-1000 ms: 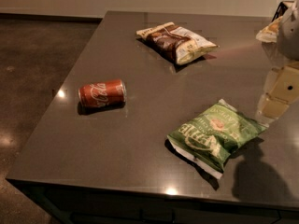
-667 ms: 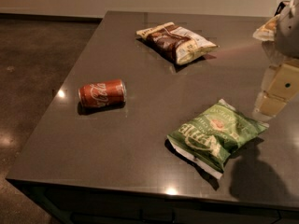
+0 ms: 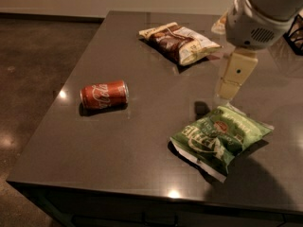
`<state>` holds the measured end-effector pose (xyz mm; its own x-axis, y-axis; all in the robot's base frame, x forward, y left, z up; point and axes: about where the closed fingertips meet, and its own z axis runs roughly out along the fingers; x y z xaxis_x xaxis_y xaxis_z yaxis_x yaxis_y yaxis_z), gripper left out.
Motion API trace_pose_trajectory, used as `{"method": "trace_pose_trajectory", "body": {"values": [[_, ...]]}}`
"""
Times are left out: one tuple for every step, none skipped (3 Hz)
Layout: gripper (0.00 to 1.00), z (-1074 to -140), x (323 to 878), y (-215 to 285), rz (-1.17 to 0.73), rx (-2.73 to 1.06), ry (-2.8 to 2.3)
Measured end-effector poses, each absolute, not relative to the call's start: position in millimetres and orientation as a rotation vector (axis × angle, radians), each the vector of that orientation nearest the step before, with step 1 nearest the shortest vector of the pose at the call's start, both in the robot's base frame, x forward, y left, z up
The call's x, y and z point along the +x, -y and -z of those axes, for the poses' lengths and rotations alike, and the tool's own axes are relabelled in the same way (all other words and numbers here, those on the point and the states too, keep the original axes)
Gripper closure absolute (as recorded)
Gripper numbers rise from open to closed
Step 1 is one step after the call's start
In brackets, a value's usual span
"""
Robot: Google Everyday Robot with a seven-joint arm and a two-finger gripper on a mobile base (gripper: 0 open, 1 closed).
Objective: Place coke can upright
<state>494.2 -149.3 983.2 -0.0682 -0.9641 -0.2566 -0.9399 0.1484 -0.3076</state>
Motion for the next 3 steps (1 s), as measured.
{"method": "trace_pose_trajectory", "body": {"values": [[0.0, -964.1, 534.6, 108.9, 0.098, -1.905, -1.982], [0.0, -945.2, 563.6, 69.6, 0.074, -1.982, -1.952], [0.0, -924.1, 573.3, 24.4, 0.035, -2.086, -1.911]]}}
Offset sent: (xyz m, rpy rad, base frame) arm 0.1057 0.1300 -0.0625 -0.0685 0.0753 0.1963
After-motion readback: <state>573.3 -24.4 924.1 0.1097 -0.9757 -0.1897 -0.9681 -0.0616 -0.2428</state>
